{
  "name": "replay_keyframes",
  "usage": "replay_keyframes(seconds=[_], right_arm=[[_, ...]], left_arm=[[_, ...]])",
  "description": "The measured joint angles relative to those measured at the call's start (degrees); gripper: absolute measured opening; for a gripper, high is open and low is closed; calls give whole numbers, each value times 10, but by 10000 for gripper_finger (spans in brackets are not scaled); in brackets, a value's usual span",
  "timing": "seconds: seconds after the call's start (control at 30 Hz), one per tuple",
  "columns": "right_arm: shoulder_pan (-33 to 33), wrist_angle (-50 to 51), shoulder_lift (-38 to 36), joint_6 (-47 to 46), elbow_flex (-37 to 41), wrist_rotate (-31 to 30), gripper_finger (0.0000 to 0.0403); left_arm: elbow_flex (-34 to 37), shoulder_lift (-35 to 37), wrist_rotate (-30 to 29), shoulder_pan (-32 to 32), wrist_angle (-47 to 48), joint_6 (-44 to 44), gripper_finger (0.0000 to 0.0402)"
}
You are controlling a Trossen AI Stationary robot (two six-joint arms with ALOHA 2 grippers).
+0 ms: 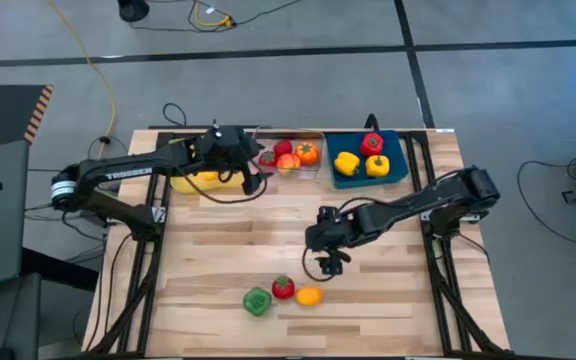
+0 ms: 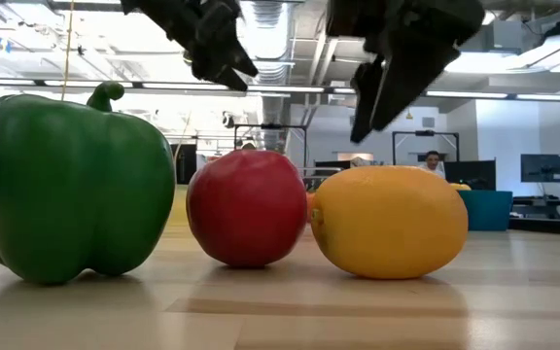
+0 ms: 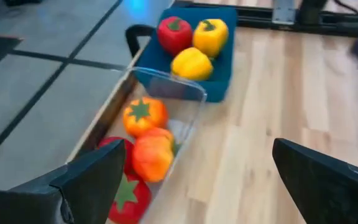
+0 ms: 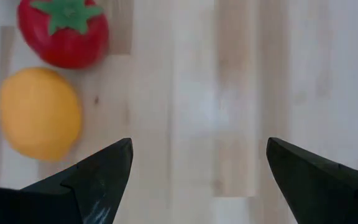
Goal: Sort produce into baskets
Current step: Put the yellow lemon into the yellow bin
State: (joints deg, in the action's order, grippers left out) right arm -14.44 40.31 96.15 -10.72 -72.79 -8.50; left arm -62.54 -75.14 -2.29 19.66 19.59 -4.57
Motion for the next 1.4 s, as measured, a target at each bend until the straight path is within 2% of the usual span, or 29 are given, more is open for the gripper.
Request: replay_keyframes(seconds=[0.1,0.3,0.4,0.73,1.13,1.4], right_arm=[[-1,-5,27,-24,0,46,397],[-6,-27,61,-72,0,177,397],[-17,-58,63,-85,0,212,397],[-56,-109,74,-89,0,217,397],[-88,-173,153,-88,0,196,397],[-82,-185,174,-94,0,187,358]], left_arm=[[0,12,0,-17,25,4,392],[0,8,0,-38,22,13,392],[0,4,0,-45,27,18,392],[0,4,-1,-70,33,20,392],[0,4,0,-91,38,-3,392],[0,4,0,-92,38,-7,392]])
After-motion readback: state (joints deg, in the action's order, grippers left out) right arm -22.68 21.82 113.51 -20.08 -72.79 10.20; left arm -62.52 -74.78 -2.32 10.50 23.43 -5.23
